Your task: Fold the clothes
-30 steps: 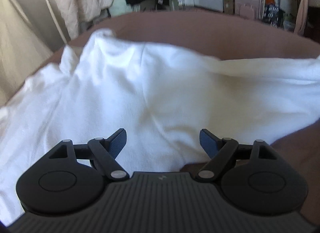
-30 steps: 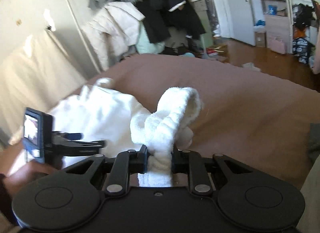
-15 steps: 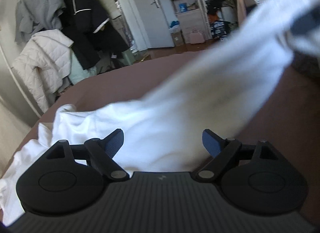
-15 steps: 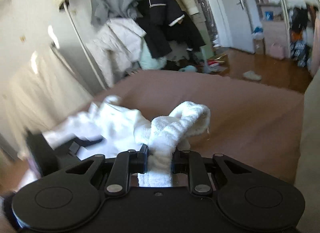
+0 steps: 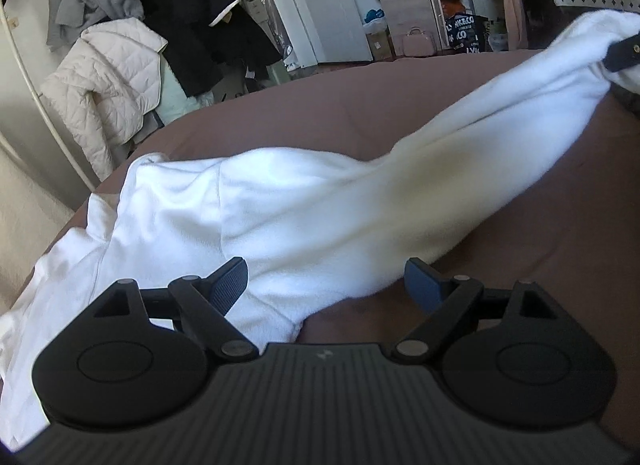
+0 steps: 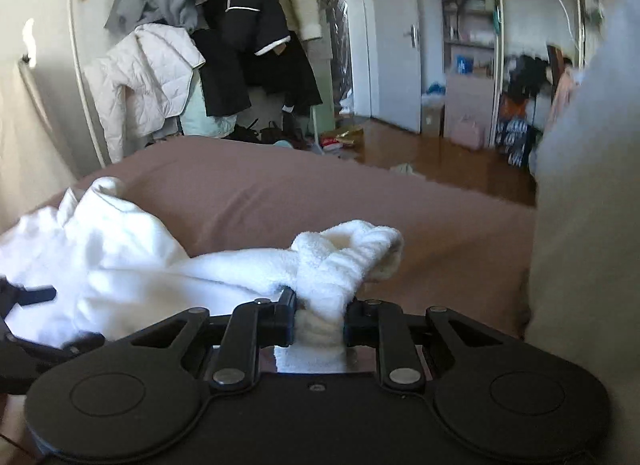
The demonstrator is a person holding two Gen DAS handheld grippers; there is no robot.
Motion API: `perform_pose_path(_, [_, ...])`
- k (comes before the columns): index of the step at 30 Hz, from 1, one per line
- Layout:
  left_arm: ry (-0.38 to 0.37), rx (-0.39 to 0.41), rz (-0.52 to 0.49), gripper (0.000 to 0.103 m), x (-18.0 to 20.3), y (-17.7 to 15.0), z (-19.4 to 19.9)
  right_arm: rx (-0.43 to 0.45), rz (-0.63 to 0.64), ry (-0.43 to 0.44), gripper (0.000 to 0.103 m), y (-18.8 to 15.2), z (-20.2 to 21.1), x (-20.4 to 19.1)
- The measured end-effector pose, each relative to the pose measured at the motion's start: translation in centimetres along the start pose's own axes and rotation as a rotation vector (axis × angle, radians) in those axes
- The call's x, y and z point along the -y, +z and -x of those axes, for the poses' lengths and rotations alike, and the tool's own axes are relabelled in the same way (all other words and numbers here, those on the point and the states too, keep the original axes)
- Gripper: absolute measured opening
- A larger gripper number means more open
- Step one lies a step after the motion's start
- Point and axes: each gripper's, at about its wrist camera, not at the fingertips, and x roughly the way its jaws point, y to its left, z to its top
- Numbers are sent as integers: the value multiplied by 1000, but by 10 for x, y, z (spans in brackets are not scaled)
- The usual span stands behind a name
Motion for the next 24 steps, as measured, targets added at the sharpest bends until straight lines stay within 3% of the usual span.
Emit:
perform_pose_path(3, [-5, 10, -23, 86, 7, 1, -7, 6, 77, -43, 24, -5, -6, -8])
perform_pose_path(5, [-34, 35, -11, 86, 14, 2, -5, -24, 83, -23, 24, -3, -3, -11])
perform_pose_path(7, [-95, 93, 13, 86, 20, 4, 4, -50, -33, 104, 24, 3, 3, 0])
perform_pose_path(10, [-238, 262, -6, 86, 34, 1, 30, -89, -226, 311, 24, 11, 12, 15])
perform_pose_path(12, [-301, 339, -25, 89, 46, -1, 42, -90, -223, 380, 24, 14, 19, 8])
perform_pose_path(16, [-315, 349, -17, 89, 63, 5, 44, -103, -163, 525, 24, 18, 30, -11])
perform_pose_path(18, [-270, 346, 14, 77, 62, 7, 41, -115, -157, 640, 24, 16, 34, -17])
perform_pose_path(20, [-233, 285, 44, 21, 49, 9, 32, -102, -139, 663, 31, 14, 36, -18])
perform_pose_path(21, [-214, 255, 60, 12, 43, 9, 27, -96, -131, 650, 36, 13, 36, -18])
perform_pose_path(24, [-158, 164, 105, 12, 25, 11, 13, -78, -105, 613, 44, 11, 35, -16])
